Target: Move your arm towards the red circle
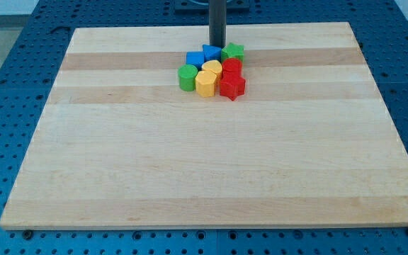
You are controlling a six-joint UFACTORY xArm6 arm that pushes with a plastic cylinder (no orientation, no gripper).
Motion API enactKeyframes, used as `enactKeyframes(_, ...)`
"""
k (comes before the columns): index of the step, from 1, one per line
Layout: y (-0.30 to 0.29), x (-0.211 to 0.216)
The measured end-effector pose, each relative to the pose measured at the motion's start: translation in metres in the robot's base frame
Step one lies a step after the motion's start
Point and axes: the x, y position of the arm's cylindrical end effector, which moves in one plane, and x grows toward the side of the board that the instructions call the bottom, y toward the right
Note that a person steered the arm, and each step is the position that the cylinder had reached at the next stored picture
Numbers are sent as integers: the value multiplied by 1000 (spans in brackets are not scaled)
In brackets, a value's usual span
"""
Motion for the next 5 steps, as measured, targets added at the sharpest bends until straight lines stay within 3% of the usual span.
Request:
enactKeyframes(2,146,7)
enactKeyframes(4,119,76)
enactKeyframes(5,100,84)
